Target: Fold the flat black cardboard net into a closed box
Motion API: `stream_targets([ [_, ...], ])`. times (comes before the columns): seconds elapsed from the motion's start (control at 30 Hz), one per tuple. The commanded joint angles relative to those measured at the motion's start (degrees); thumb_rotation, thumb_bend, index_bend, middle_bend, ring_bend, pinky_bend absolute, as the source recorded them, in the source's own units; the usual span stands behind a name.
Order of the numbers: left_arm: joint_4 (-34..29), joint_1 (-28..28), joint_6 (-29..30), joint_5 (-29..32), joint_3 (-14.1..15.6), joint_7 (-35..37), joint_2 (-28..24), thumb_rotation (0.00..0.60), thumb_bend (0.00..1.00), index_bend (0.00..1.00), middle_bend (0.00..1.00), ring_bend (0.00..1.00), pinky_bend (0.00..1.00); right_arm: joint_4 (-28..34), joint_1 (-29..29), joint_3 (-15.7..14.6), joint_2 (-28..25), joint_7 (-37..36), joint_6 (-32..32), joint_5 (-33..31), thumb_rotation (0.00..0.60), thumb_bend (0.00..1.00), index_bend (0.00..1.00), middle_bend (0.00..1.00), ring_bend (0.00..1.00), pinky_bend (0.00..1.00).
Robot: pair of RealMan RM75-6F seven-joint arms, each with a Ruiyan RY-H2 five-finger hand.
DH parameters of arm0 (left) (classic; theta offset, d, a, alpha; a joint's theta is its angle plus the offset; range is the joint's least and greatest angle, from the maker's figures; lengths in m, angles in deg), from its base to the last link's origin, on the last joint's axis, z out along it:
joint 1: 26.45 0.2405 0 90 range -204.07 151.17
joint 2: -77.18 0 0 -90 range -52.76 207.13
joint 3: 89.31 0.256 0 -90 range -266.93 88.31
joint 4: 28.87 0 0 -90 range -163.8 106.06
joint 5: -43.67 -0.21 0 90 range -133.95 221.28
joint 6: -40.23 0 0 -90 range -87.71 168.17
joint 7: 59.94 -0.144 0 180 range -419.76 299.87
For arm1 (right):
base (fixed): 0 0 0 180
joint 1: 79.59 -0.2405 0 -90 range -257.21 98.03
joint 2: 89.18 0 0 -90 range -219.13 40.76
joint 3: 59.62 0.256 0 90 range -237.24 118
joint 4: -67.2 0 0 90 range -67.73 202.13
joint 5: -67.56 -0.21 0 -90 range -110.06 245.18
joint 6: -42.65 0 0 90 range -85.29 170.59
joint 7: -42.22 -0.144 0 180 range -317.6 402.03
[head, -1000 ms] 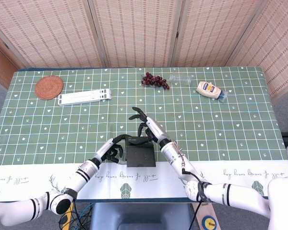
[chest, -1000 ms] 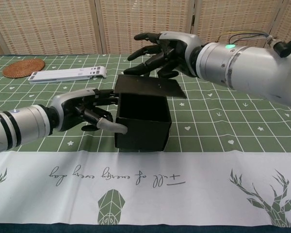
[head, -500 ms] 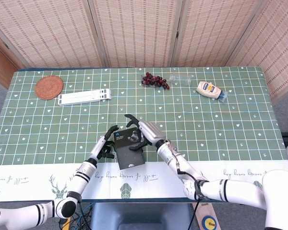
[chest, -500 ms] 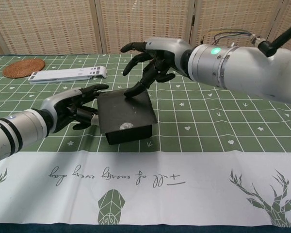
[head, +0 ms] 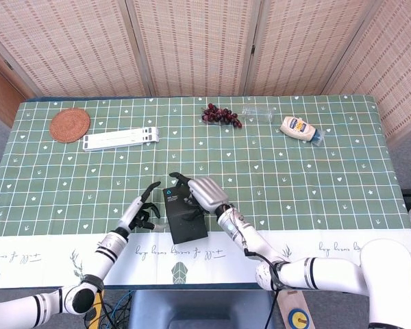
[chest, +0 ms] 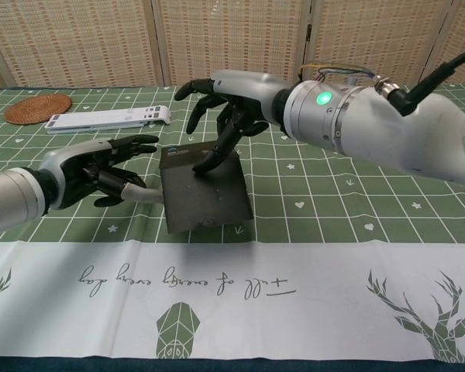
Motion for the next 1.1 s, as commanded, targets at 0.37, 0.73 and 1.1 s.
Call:
stream_targets([
  [0.37,-1.81,3.47,4.17,-0.72,-2.11,1.33,-3.97,0.6,0.13,0.0,0.0,0.52,0.91,-0.96,-0.31,-6.61,0.95,11.5,-5.01,6.41,0.6,0.0,0.17,0.3,0.69,1.0],
  [0.73,-5.13,5.91,5.5,-2.72,-3.1,5.01,-7.46,0.6,0.13,0.0,0.0,0.52,0.91,-7.65,0.91,-10.68,5.13,16.02,-10.35,16.99,0.6,0.17,0.24,0.33,0.71,1.0],
  [1.1,-7.05,6.56,4.95,-3.34,-3.52,6.94,-9.34,0.6,0.13,0.0,0.0,0.52,0.91,-19.23,2.79,-12.86,10.42,14.27,-14.21,27.48,0.6,0.24,0.33,0.37,0.72,1.0],
])
